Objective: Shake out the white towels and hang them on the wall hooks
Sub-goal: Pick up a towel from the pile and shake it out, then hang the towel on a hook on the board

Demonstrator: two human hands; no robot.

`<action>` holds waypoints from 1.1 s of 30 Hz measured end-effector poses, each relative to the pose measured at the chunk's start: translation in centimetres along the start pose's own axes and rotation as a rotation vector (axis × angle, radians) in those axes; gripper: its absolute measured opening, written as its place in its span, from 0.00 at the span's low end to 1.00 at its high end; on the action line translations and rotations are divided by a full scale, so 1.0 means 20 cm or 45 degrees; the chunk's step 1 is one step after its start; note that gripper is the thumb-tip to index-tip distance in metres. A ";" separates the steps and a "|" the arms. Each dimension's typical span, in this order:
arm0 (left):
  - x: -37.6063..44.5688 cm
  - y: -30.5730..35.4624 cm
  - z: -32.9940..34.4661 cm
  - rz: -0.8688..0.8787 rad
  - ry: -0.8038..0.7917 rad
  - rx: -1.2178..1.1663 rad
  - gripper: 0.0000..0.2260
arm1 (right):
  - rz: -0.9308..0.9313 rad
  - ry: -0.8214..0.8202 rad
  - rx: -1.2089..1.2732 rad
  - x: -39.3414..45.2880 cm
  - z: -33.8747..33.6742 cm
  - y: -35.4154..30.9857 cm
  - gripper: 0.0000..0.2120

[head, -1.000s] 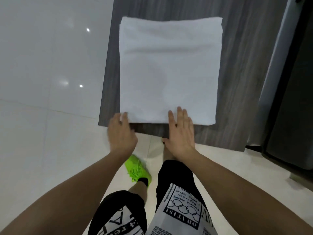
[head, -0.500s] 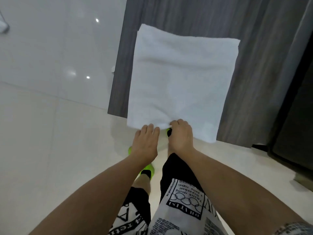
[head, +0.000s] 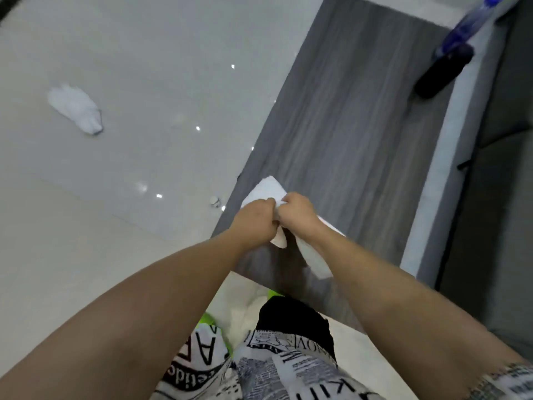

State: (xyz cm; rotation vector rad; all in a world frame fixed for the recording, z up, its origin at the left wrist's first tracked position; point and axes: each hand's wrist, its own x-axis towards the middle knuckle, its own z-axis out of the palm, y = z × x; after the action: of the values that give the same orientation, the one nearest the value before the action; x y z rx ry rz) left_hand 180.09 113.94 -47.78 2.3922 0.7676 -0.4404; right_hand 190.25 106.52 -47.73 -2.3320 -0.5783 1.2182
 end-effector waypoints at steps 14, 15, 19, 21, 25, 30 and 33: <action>-0.86 -1.07 -1.57 -0.139 0.674 0.025 0.14 | -0.777 -0.003 -0.419 -0.55 0.32 -1.99 0.07; -0.98 -1.18 -1.66 -0.183 0.726 0.013 0.15 | -0.838 -0.008 -0.455 -0.62 0.41 -2.13 0.08; -1.53 -1.67 -1.93 -0.344 0.878 0.010 0.19 | -1.113 -0.023 -0.689 -0.87 0.89 -2.64 0.10; -1.83 -1.91 -2.00 -0.457 0.947 0.016 0.20 | -1.251 -0.018 -0.783 -1.01 1.17 -2.86 0.09; -2.43 -2.36 -2.04 -0.735 1.112 -0.063 0.19 | -1.485 -0.075 -0.828 -1.29 1.75 -3.25 0.07; -3.13 -2.85 -1.93 -1.095 1.269 -0.172 0.22 | -1.789 -0.307 -0.868 -1.65 2.50 -3.64 0.09; -3.50 -3.13 -1.84 -1.331 1.304 -0.138 0.21 | -1.942 -0.473 -0.895 -1.84 2.98 -3.83 0.08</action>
State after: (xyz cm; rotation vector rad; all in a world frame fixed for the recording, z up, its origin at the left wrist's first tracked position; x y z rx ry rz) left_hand 91.91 148.79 -13.38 1.8053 2.3977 0.5252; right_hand 108.89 159.99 -11.44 -1.1715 -2.5253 0.6098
